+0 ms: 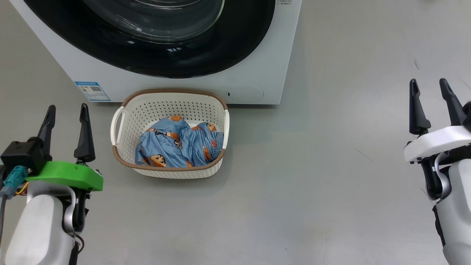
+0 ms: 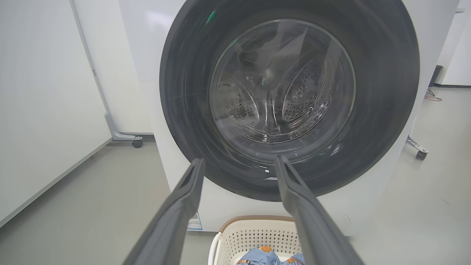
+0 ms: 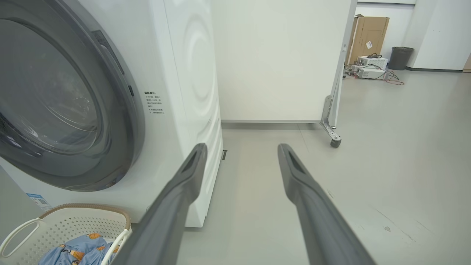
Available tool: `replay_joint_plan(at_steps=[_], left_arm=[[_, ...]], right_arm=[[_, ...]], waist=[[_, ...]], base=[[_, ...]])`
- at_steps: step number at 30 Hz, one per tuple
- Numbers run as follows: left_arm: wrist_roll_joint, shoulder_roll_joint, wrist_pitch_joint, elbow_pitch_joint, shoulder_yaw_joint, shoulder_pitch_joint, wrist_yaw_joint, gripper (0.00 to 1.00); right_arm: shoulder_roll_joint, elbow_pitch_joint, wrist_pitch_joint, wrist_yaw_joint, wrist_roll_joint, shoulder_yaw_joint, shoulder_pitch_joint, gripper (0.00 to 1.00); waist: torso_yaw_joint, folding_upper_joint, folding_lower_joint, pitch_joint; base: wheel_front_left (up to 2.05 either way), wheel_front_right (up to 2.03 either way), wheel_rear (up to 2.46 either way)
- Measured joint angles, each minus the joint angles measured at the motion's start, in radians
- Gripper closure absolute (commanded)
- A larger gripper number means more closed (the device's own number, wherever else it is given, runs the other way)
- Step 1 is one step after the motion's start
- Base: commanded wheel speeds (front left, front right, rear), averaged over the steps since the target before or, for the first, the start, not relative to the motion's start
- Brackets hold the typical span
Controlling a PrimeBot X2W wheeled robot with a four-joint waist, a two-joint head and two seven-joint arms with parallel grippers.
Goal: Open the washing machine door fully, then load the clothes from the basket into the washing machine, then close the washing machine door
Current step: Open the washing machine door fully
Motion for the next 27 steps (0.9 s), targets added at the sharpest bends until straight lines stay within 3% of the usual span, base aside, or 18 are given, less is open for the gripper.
replay_joint_plan(at_steps=[27], left_arm=[[0.000, 0.000, 0.000, -0.017, -0.018, 0.002, 0.000, 0.00]], right_arm=[[0.014, -0.004, 0.000, 0.009, -0.019, -0.019, 0.000, 0.00]], waist=[[0.006, 0.0000, 0.0000, 0.005]], base=[[0.04, 0.04, -0.08]])
